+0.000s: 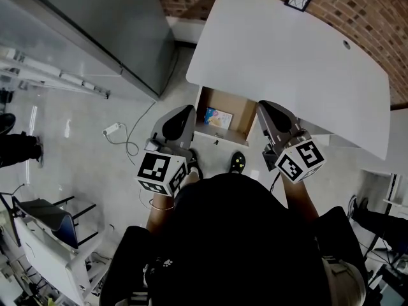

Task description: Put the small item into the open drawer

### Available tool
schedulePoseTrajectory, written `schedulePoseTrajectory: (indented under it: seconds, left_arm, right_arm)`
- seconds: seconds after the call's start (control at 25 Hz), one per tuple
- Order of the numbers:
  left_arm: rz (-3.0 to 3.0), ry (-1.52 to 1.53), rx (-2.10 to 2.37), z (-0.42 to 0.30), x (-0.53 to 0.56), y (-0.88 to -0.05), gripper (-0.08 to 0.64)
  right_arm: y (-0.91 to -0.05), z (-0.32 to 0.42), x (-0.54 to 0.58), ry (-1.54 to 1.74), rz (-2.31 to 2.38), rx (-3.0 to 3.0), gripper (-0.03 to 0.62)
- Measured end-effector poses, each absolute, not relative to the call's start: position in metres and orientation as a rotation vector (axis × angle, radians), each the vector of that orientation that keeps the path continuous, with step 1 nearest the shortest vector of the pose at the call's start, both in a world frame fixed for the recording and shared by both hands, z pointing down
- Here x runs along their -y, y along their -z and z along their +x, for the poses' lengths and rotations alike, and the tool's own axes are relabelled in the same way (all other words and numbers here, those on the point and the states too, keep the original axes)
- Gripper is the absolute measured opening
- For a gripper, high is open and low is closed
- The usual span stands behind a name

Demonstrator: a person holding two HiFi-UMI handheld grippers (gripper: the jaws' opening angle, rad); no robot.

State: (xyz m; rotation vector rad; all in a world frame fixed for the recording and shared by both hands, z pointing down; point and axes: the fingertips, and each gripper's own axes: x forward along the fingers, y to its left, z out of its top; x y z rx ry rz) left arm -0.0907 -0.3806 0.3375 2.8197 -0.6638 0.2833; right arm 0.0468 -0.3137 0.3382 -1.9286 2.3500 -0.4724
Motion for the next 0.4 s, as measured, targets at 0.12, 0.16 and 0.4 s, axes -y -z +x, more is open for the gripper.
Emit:
schedulePoseTrajectory:
  seconds: [0.12, 0.16, 0.4]
  left_arm:
    - [2.820, -0.288, 0.663, -0.0902, 0.3801, -0.3389, -0.002]
    - [2.820, -0.290, 0.662, -0.0897, 0.3797, -0.3393, -0.002]
    - [2.819, -0.294, 0.669, -0.0892, 0.3802, -0.3405, -0.002]
  right_arm:
    - [-0.3394, 0.0470, 0.3135, 0.476, -1.920, -2.361, 0.012]
    - [-0.3397, 0.0472, 0.3133, 0.476, -1.918, -2.363, 0.011]
    - [-0.3410, 0.0480, 0.3145, 0.472, -1.908, -2.371, 0.012]
